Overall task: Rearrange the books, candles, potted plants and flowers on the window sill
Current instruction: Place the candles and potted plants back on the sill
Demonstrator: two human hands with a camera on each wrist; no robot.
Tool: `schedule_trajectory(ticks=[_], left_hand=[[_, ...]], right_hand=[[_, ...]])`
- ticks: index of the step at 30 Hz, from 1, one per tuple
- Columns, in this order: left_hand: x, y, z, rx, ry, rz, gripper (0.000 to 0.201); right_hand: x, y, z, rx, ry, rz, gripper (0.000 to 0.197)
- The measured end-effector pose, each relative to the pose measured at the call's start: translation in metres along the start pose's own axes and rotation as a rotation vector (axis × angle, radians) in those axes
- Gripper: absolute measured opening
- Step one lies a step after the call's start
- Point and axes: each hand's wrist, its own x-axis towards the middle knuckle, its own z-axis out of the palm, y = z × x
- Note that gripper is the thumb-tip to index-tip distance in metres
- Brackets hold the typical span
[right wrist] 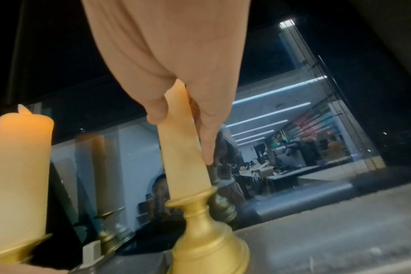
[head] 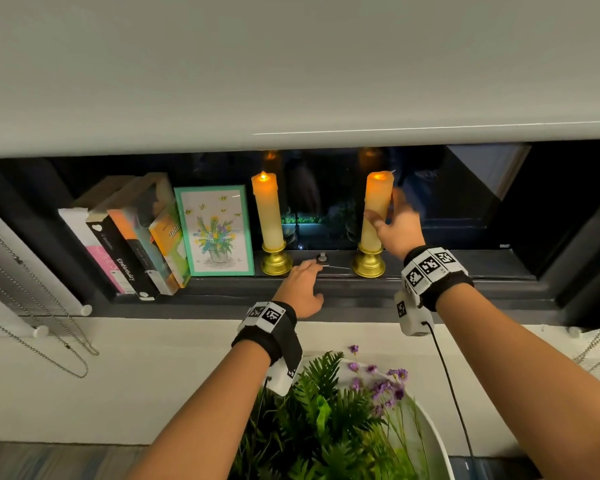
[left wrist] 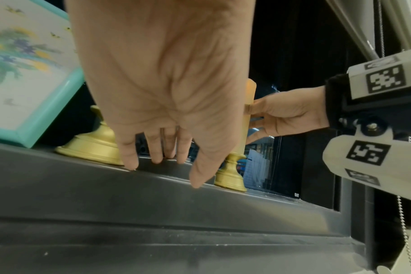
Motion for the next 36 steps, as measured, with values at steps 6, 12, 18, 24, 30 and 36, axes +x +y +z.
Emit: schedule_trajectory(ticks=[6, 12, 18, 24, 30, 36], left_hand=[[-0.028, -0.003, -0.015, -0.058, -0.102, -0.016, 0.047], [-0.086, -0.040, -0.027, -0.106, -0.198, -0.088, 0.024], [-0.128, -0.066, -0.011, -0.123, -0.296, -0.192, 0.029], [-0.148, -0.084, 0.007, -0.073, -0.283, -0.296, 0.071], [-0.165, -0.100, 0.031, 0.038, -0.257, -0.318, 0.023], [-0.168, -0.105, 0.031, -0.069, -0.124, -0.280, 0.018]], right_hand=[[-0.021, 0.014, 0.002, -0.008, -0.038, 0.122, 0.058], [-0.070, 0.026, 0.011, -0.113, -0.057, 0.166, 0.065], [-0.138, 0.001, 0.034, -0.207, -0.748, -0.004, 0.017], [-0.193, -0.010, 0.077, -0.344, -0.992, -0.096, 0.019], [-0.214, -0.017, 0.100, -0.432, -0.990, -0.152, 0.030], [-0.215, -0.024, 0.107, -0.480, -0.888, -0.169, 0.032]])
